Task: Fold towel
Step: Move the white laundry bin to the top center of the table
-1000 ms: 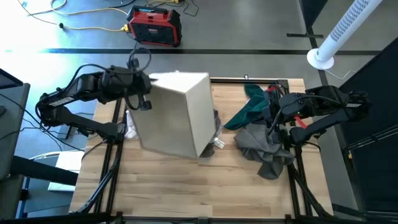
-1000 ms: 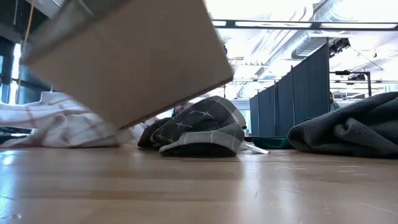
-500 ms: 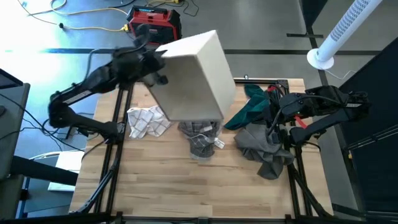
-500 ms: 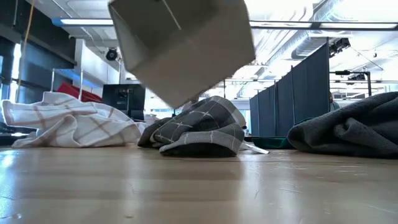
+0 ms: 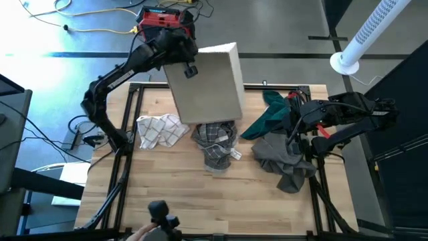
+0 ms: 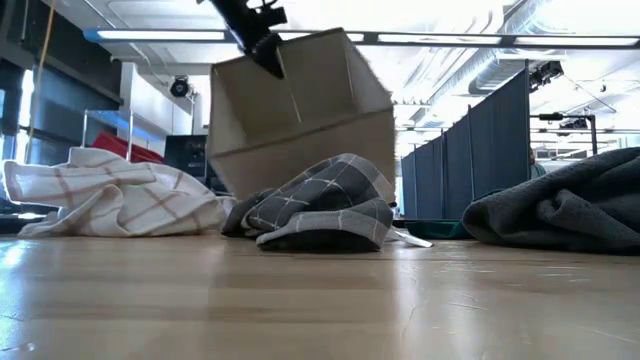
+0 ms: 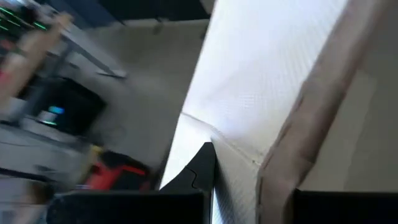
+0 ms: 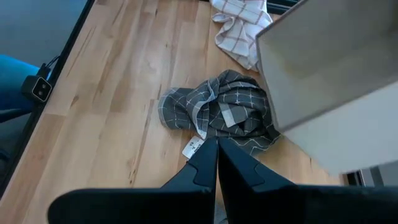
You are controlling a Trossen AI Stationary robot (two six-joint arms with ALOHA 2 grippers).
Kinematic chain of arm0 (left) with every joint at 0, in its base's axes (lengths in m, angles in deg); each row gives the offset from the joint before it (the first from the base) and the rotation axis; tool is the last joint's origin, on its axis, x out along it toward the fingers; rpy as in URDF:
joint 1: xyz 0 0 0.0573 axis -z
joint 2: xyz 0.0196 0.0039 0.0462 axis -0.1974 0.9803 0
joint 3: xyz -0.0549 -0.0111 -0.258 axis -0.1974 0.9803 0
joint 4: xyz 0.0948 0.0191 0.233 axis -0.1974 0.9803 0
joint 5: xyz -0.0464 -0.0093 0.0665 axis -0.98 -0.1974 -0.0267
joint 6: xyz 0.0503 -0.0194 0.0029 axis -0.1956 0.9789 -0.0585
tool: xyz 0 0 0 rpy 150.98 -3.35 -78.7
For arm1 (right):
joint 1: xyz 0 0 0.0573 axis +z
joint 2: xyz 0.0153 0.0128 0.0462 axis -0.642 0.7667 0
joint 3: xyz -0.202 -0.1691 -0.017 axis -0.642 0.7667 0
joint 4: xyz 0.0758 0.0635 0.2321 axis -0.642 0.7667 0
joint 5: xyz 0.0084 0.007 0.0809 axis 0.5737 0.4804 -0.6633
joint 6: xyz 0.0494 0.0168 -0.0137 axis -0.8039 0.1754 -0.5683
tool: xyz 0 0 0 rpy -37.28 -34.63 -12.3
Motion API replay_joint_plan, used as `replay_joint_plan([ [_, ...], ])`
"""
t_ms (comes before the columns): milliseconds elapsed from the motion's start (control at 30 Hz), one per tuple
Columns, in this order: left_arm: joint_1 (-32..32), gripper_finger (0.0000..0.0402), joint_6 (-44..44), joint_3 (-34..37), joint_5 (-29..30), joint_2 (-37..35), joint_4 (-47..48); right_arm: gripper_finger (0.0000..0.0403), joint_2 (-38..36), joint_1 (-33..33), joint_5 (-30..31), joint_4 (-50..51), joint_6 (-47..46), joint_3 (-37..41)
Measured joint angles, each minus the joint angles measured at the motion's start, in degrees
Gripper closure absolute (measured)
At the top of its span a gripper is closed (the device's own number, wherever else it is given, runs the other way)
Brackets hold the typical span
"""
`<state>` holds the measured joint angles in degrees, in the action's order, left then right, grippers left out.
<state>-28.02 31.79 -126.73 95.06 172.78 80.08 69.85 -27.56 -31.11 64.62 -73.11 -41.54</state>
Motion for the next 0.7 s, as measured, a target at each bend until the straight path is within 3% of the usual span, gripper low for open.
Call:
replay_joint_plan([
  [467, 2.81, 0.0401, -10.54, -0.60, -2.31, 12.01, 9.39, 0.0403, -0.02, 0.00, 0.00, 0.07, -0.44, 0.00],
  [700, 5.60, 0.0401, -21.39, -0.60, 6.15, 11.73, 6.78, 0.0403, -0.02, 0.00, 0.00, 0.04, -0.44, 0.00],
])
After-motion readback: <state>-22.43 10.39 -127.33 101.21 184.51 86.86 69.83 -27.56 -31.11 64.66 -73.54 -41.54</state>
